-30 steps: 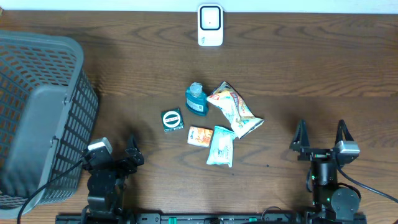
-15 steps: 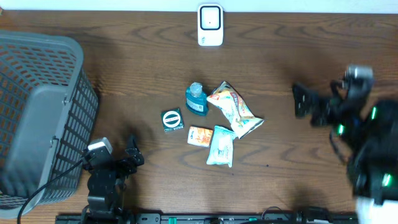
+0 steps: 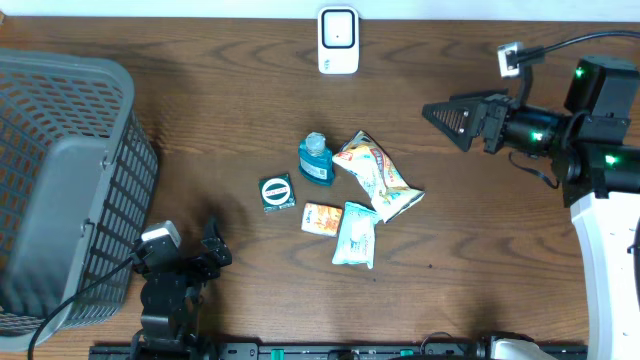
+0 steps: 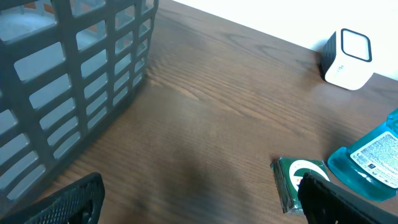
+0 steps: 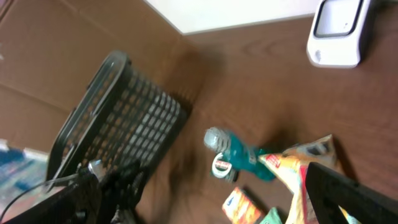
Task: Scan the item barcode
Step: 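Raise the right arm and swing it toward the items, then lower the right gripper onto the snack bag beside the bottle, then close the right gripper on the snack bag and lift it, then carry the snack bag up to the scanner face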
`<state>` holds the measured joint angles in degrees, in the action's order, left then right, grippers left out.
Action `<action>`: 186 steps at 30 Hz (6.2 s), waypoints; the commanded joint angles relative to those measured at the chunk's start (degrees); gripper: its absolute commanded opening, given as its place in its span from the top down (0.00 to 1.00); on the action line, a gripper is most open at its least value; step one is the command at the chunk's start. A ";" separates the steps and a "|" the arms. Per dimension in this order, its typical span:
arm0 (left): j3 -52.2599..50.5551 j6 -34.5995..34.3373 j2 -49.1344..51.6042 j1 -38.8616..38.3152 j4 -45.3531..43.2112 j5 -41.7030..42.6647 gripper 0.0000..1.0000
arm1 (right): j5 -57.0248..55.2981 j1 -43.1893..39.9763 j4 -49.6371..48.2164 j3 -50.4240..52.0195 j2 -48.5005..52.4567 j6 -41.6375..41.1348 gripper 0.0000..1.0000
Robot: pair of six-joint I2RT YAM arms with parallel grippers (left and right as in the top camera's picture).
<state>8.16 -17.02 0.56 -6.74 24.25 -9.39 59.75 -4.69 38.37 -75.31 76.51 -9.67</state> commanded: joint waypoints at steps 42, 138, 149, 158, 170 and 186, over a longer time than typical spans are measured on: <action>-0.81 -0.68 0.00 0.31 1.25 -0.70 0.02 | -8.87 12.72 -3.30 -1.03 -0.44 2.03 0.01; -0.81 -0.68 0.04 0.31 1.25 -0.70 0.02 | 6.45 10.73 59.14 -15.63 28.33 -0.07 0.99; -0.81 -0.68 0.04 0.31 1.22 -0.70 0.02 | 7.37 10.73 59.14 -15.63 28.33 -3.41 0.99; -0.81 -0.68 0.04 0.31 1.22 -0.70 0.02 | -15.67 11.39 22.40 -15.65 28.33 -1.22 0.99; -0.81 -0.68 0.04 0.31 1.25 -0.70 0.02 | -33.64 20.83 -5.29 -15.65 28.61 -6.62 0.99; -0.81 -0.68 0.04 0.31 1.25 -0.70 0.02 | -55.17 27.85 -42.64 -21.38 41.51 -5.07 0.99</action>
<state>8.16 -17.41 0.60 -6.74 24.27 -9.39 7.35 23.83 -2.98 -92.71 113.99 -15.07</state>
